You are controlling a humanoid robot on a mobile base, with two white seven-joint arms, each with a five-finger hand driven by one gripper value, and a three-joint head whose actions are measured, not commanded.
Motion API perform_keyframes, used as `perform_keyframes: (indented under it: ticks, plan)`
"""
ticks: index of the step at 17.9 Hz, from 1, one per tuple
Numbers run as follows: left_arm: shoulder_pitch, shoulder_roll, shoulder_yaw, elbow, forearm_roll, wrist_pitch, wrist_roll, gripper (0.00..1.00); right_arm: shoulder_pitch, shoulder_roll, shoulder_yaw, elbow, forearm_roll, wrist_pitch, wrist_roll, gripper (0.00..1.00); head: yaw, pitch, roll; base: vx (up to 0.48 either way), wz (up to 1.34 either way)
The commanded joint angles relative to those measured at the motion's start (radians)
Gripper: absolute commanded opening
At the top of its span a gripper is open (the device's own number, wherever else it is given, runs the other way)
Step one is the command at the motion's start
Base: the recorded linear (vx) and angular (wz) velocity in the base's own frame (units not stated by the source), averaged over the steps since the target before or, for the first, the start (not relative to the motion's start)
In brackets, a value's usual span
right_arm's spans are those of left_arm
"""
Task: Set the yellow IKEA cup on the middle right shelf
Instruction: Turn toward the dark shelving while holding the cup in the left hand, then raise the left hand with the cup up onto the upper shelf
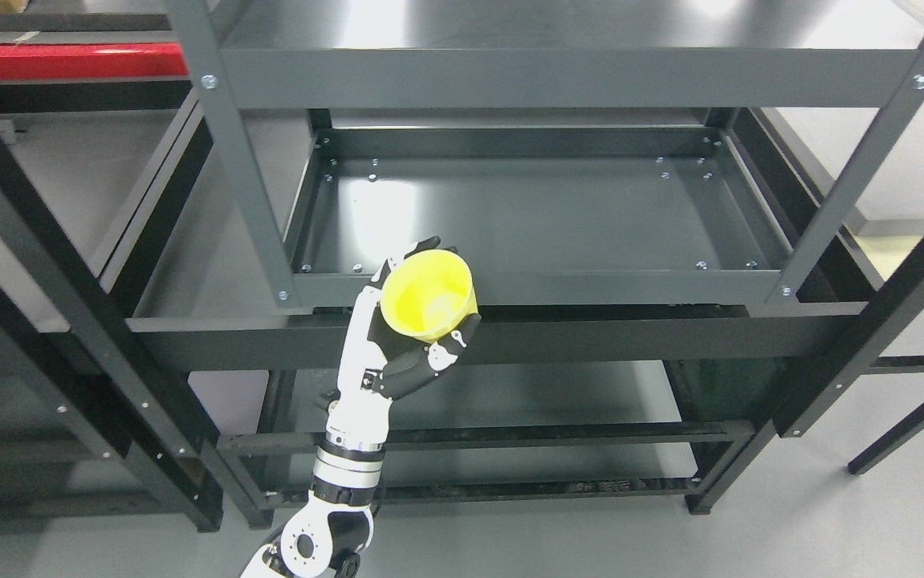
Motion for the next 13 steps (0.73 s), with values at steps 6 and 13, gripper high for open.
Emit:
perform_keyframes:
  ticks: [6, 13]
  plan:
    - [-0.206, 0.017, -0.052, -0.163, 0.0, -0.032, -0.002, 0.01, 0.014, -0.017, 0.017, -0.001, -0.025, 0.0, -0.001, 0.99, 0.0, 0.0, 0.0, 0.082, -0.25]
    - [-0.444, 0.017, -0.042, -0.18, 0.0, -0.016, 0.0, 0.0, 0.014, -0.017, 0.017, 0.0, -0.025, 0.0, -0.001, 0.99, 0.0, 0.0, 0.0, 0.085, -0.14]
